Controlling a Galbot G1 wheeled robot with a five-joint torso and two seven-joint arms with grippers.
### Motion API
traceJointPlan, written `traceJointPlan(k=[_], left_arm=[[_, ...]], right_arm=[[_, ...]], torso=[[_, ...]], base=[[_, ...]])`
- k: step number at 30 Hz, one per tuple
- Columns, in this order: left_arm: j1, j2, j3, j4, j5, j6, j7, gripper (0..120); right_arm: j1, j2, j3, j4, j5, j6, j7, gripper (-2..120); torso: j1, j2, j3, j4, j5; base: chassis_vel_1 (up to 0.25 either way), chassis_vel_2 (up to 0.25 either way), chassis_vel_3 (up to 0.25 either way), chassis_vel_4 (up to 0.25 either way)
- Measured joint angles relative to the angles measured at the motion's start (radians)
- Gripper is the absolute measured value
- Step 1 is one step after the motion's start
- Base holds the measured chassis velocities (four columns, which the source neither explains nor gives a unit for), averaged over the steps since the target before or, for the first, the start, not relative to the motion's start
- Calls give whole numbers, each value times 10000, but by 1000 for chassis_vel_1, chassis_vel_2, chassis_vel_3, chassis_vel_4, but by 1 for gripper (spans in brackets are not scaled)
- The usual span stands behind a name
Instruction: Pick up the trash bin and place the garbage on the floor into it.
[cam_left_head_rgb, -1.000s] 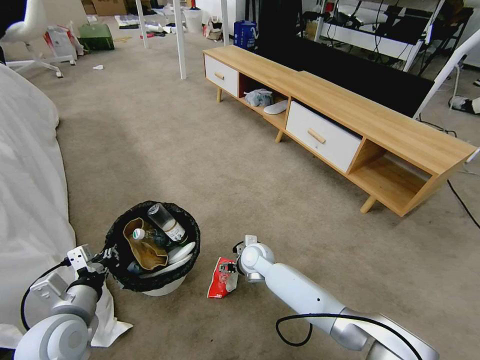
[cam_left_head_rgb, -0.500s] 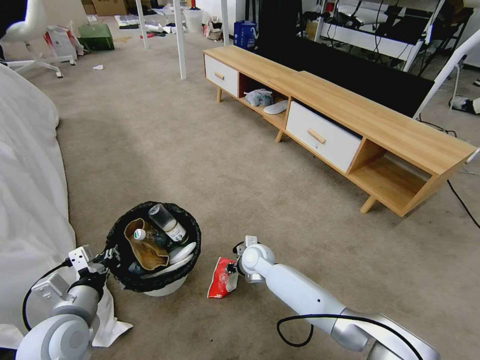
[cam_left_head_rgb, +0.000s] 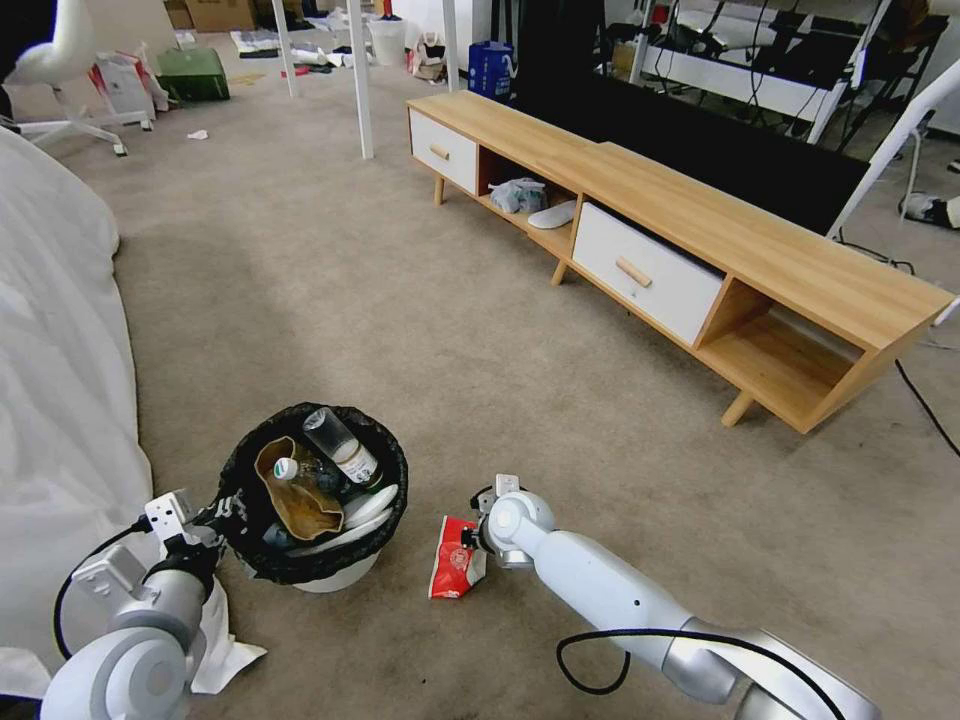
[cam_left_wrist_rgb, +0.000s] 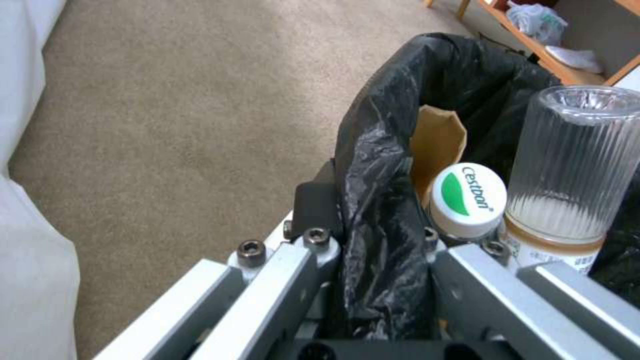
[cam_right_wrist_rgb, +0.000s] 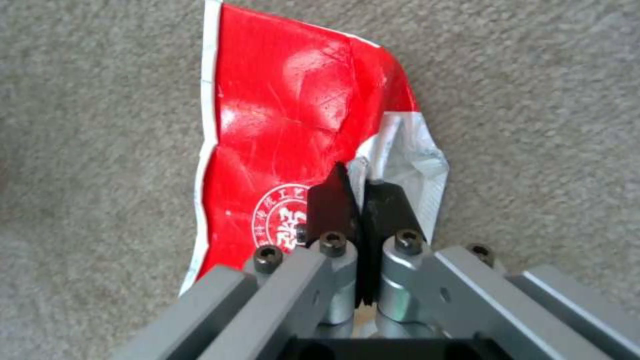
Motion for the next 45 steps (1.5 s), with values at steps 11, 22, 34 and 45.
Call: traceJointPlan(k=[11, 22, 34, 45], left_arm=[[-71, 75, 418, 21, 116, 59, -57, 0], [-38, 288, 657, -200, -47, 222, -193, 0], [45, 398, 666, -608, -47, 270, -305, 0], [-42, 778, 733, -635, -59, 339, -347, 0]], right_arm=[[-130, -471, 8, 1033, 65, 85, 403, 0], [244, -1457, -132, 3523, 715, 119, 1557, 0], [843, -3168, -191, 5567, 1179, 273, 2426, 0], [581, -4813, 392, 7744, 1332, 448, 2959, 0]], torso=[[0, 0, 3, -3, -3], [0, 0, 2, -1, 0], [0, 0, 2, -2, -1], [0, 0, 1, -2, 1]], base=[[0, 0, 0, 0], [0, 0, 0, 0], [0, 0, 0, 0], [0, 0, 0, 0]])
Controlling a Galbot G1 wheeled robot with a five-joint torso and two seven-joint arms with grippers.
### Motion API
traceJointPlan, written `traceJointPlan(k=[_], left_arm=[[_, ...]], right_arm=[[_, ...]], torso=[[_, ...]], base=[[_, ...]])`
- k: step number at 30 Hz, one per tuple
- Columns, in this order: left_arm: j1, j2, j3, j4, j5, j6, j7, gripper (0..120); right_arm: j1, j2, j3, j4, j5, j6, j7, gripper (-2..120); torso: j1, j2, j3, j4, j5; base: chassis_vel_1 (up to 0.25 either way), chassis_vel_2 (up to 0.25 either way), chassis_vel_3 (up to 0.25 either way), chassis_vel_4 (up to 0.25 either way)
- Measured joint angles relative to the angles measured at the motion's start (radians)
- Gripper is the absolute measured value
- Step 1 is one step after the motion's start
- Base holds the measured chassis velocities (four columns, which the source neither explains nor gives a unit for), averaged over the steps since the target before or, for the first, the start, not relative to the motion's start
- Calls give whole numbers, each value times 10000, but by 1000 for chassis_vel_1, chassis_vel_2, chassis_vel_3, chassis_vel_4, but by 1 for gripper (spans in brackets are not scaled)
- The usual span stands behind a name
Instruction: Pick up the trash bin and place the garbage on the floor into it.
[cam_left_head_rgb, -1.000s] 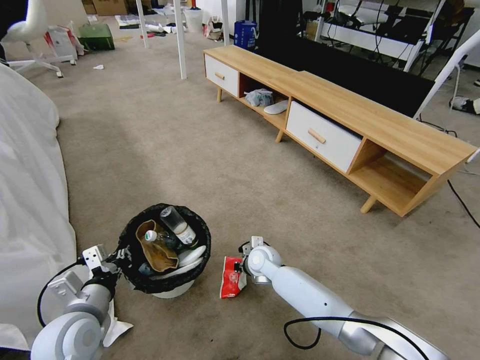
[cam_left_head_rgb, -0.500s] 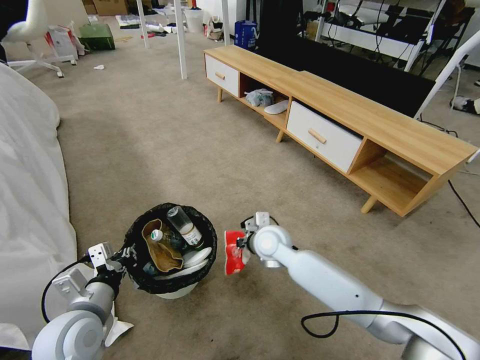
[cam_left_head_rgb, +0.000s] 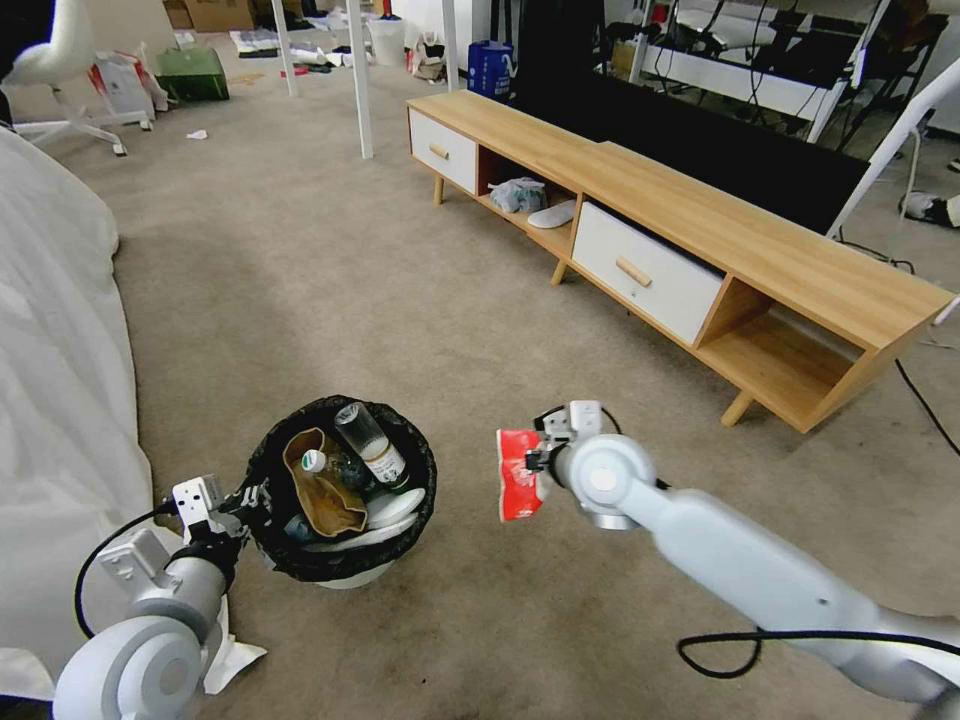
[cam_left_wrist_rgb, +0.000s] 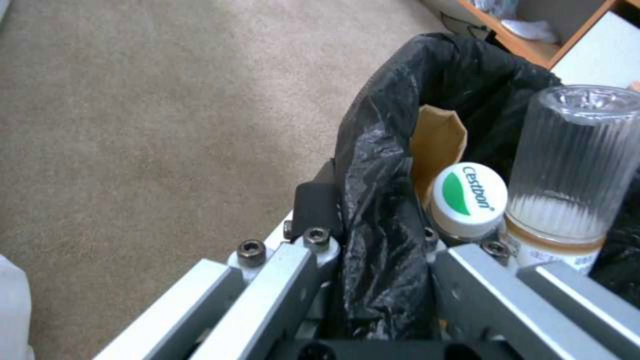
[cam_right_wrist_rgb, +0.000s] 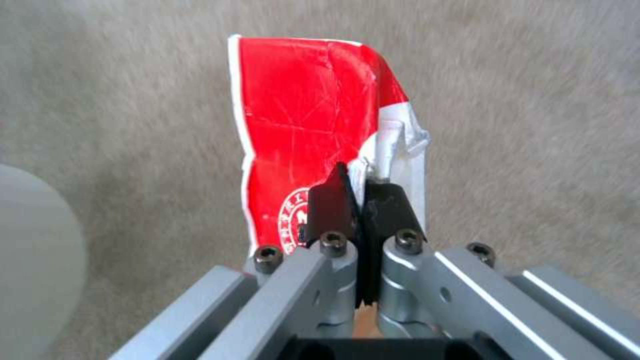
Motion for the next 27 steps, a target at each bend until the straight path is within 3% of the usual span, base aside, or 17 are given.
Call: traceJointPlan(k=[8, 15, 17, 19, 27], left_arm=[[-100, 352, 419, 387, -104, 122, 198, 0], [-117, 328, 732, 612, -24, 158, 520, 0], [-118, 282, 838, 665, 69, 161, 619, 0], [-107, 187, 1170, 727, 362, 190, 843, 0], [-179, -60, 1895, 712, 707, 297, 1093, 0]], right_arm=[[205, -956, 631, 2131, 557, 23, 201, 0], [644, -1789, 920, 3378, 837, -21, -77, 0], [708, -1978, 988, 3583, 702, -31, -290, 0], [723, -2354, 1017, 3885, -518, 219, -1209, 0], [648, -2491, 809, 4224, -1795, 669, -2209, 0]], torso=[[0, 0, 0, 2, -1], [0, 0, 0, 1, -2], [0, 0, 0, 1, -3], [0, 0, 0, 2, -1], [0, 0, 0, 1, -3]], base=[[0, 0, 0, 0], [0, 0, 0, 0], [0, 0, 0, 0], [0, 0, 0, 0], [0, 0, 0, 0]])
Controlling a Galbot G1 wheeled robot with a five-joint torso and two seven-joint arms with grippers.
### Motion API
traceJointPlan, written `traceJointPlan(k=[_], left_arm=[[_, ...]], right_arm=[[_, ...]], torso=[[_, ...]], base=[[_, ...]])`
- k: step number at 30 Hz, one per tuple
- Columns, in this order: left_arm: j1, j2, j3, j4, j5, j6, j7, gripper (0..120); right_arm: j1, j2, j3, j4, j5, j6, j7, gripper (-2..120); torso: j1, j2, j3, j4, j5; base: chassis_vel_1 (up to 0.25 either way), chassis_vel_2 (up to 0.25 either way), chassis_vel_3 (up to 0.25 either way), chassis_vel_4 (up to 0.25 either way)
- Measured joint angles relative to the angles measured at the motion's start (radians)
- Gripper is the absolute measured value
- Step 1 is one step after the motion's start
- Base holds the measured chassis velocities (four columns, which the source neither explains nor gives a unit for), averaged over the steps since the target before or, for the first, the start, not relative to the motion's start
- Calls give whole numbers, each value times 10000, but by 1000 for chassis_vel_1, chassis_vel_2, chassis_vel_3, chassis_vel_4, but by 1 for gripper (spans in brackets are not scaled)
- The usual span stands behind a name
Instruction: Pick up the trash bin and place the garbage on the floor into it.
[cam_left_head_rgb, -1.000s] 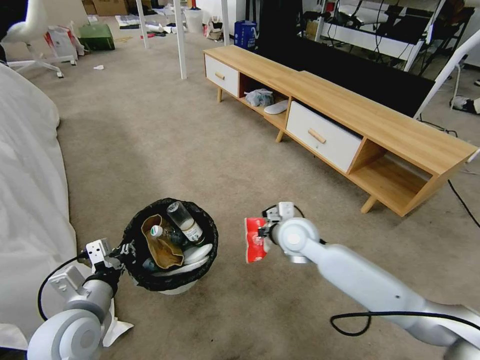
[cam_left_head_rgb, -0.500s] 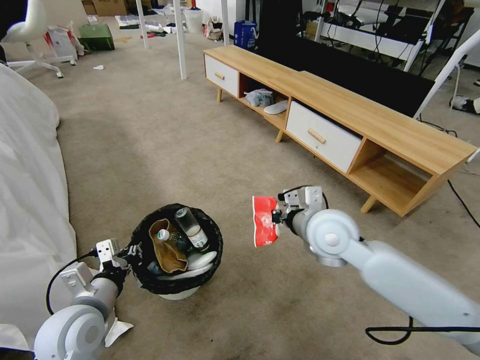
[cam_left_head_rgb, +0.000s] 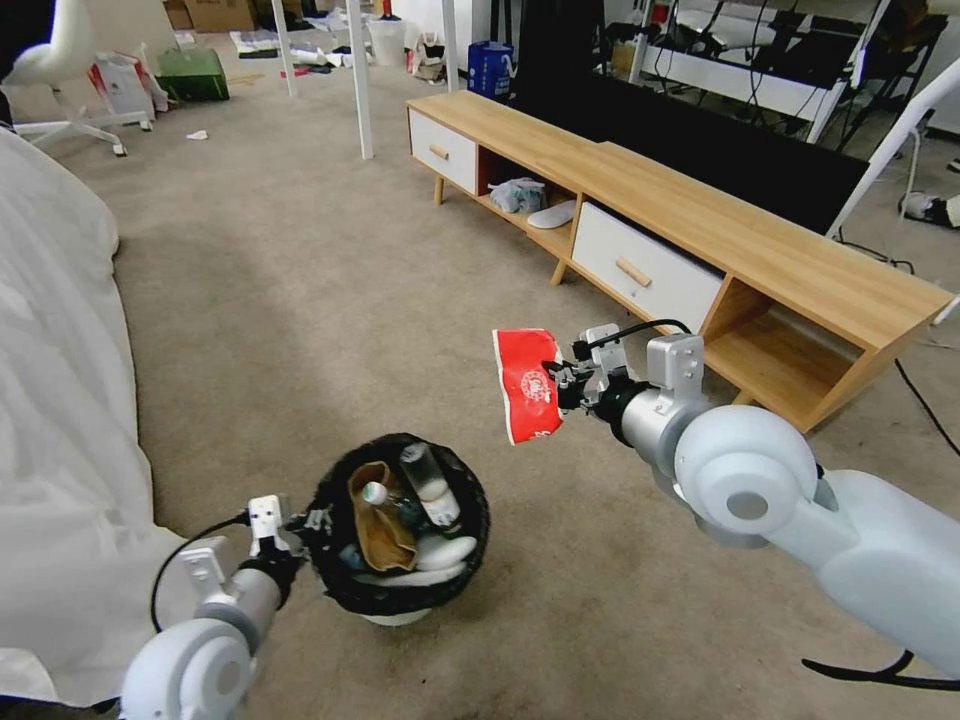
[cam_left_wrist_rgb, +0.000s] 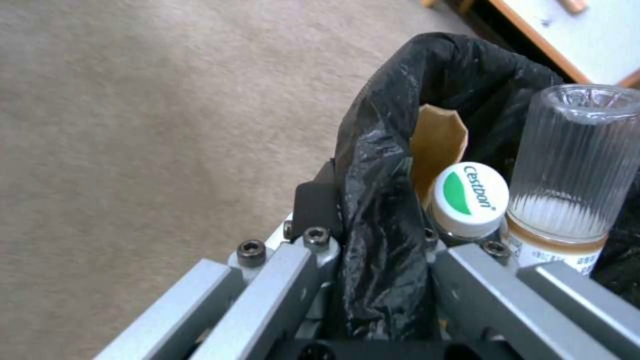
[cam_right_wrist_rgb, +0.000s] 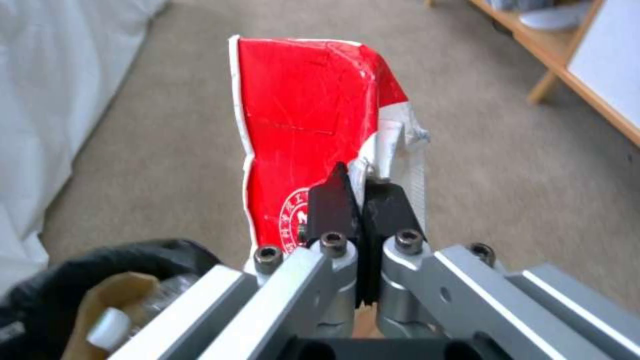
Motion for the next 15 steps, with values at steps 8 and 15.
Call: traceJointPlan(k=[8, 15], left_arm=[[6, -174, 430, -281, -466, 226, -115, 0], [58, -147, 435, -730, -1115, 387, -315, 0]], right_arm=[[-176, 215, -416, 69, -1216, 257, -877, 0], [-421, 424, -876, -110, -2502, 369, -1578, 0]], torso=[[0, 0, 0, 0, 1], [0, 0, 0, 0, -1]], base=[[0, 0, 0, 0], [0, 0, 0, 0]])
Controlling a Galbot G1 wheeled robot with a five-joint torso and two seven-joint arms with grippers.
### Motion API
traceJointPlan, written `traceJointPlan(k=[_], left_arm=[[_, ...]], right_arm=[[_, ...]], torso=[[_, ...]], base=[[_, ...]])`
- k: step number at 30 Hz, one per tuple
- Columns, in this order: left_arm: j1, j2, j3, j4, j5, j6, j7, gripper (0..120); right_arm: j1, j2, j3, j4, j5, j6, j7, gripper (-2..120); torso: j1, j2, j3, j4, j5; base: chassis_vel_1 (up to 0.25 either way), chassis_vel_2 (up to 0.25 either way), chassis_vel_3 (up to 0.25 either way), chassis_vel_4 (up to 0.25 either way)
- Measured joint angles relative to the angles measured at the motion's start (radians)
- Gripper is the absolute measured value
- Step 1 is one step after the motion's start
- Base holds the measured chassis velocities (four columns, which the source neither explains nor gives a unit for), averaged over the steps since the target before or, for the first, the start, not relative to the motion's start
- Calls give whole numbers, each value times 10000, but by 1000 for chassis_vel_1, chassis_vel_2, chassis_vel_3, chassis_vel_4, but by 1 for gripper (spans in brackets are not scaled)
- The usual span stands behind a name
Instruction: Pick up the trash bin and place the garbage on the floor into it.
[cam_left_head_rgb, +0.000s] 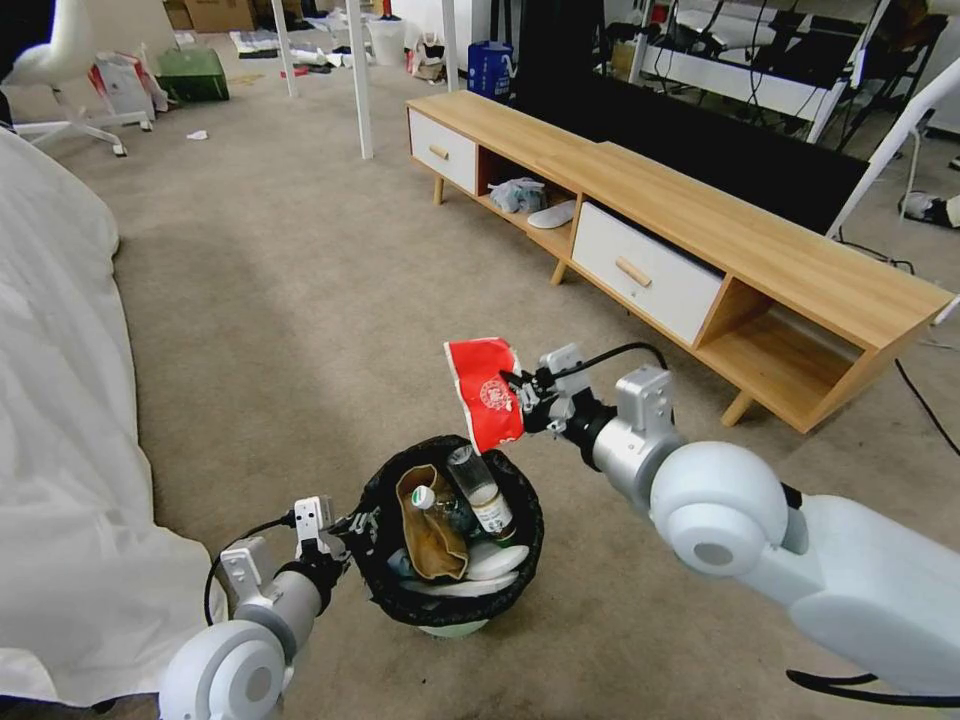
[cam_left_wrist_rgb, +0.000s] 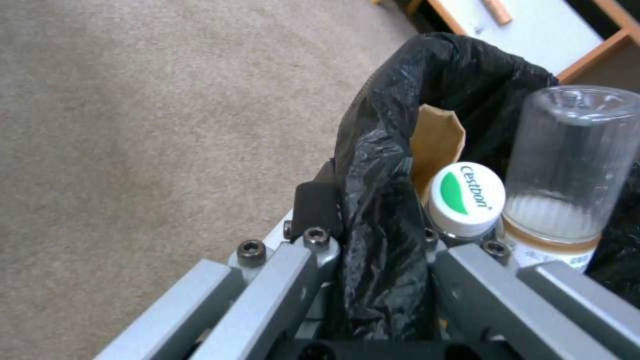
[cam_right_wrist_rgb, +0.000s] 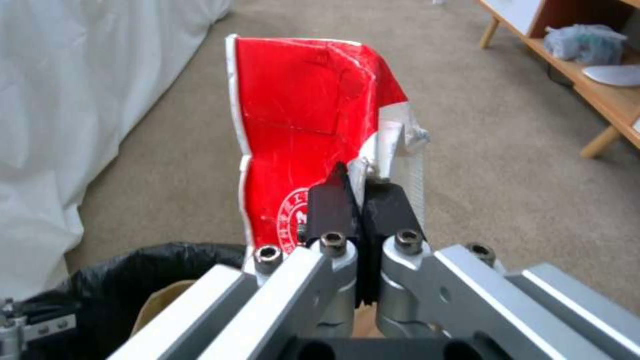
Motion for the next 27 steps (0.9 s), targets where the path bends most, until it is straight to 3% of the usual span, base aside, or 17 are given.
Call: traceJointPlan(k=[13, 27], left_arm=[[125, 85, -151, -517, -831, 182, -359, 0], [98, -31, -106, -527, -1005, 233, -460, 0]], right_arm=[[-568, 498, -373, -766, -1532, 153, -756, 0], [-774, 901, -827, -1379, -2118, 238, -957, 0]], torso=[[0, 0, 0, 0, 0], [0, 0, 0, 0, 1]], base=[[0, 0, 0, 0], [0, 0, 0, 0]])
